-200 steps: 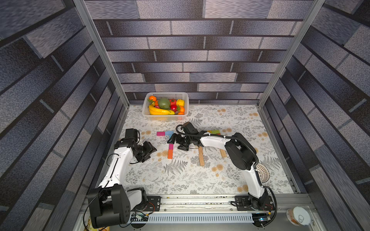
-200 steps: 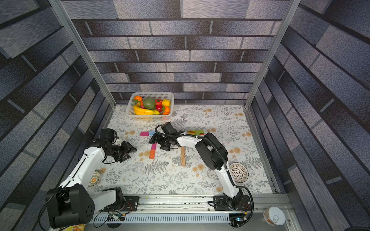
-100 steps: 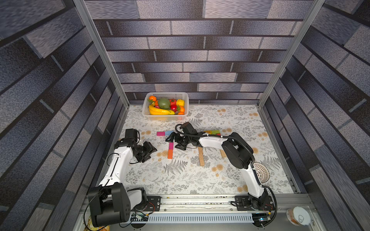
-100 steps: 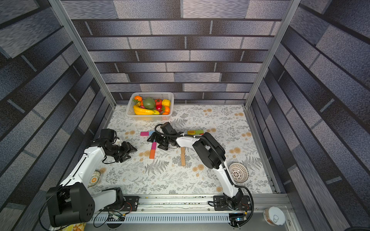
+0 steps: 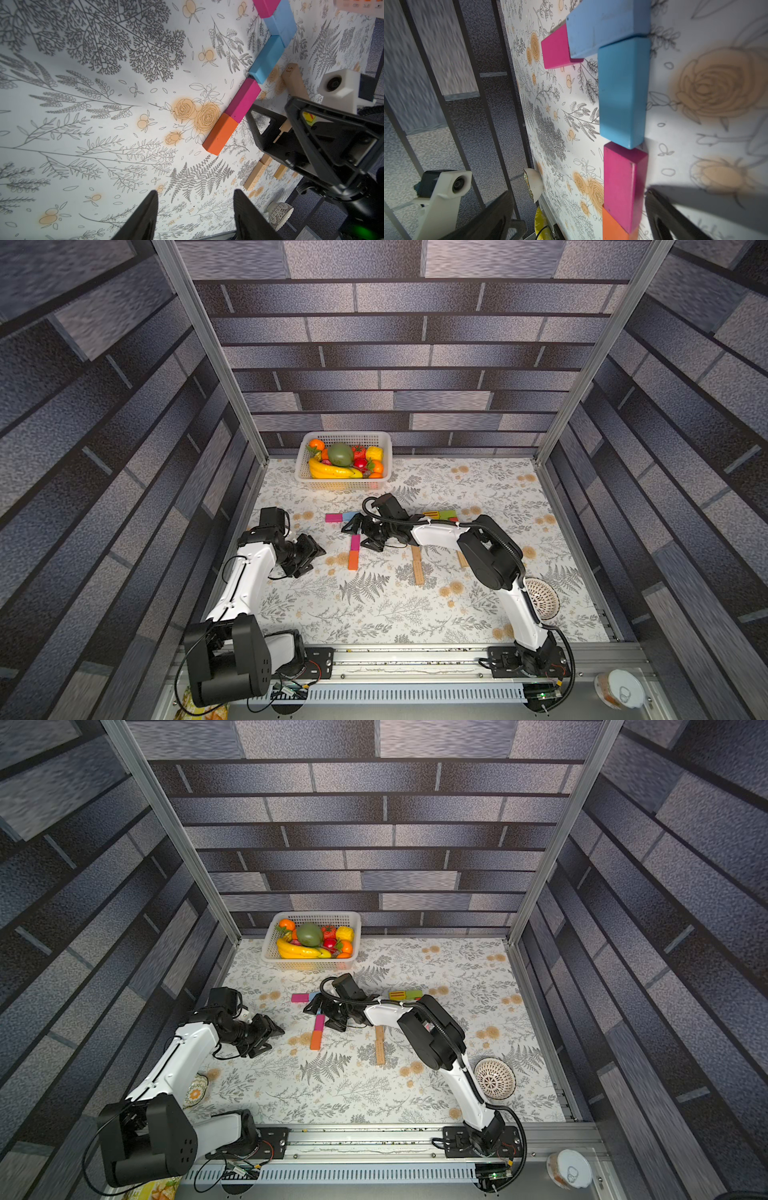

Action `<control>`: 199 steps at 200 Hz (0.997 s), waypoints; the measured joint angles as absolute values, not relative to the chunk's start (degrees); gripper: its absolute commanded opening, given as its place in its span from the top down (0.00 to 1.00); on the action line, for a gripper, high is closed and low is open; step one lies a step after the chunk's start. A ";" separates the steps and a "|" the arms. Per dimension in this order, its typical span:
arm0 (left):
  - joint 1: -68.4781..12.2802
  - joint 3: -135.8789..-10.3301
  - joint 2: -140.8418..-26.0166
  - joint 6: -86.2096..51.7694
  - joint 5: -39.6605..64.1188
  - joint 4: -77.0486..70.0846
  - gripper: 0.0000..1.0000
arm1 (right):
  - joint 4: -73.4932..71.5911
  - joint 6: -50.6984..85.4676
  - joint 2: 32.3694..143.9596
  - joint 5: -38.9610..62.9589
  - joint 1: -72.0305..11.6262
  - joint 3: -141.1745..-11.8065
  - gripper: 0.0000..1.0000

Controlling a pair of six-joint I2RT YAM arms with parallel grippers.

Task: Assemble the number 7 with building blocks
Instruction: Adjust the building block at the center of the board.

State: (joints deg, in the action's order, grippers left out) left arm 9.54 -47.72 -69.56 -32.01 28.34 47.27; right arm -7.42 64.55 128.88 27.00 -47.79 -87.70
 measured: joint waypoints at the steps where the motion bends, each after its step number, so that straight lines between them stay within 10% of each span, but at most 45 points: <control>1: 9.56 -47.72 -69.58 -32.01 28.36 47.29 0.40 | -7.44 64.55 128.90 27.00 -47.79 -87.70 0.00; 199: 9.87 -47.72 -69.60 -31.99 28.77 47.29 0.40 | -8.84 65.17 129.32 27.14 -47.79 -87.70 0.00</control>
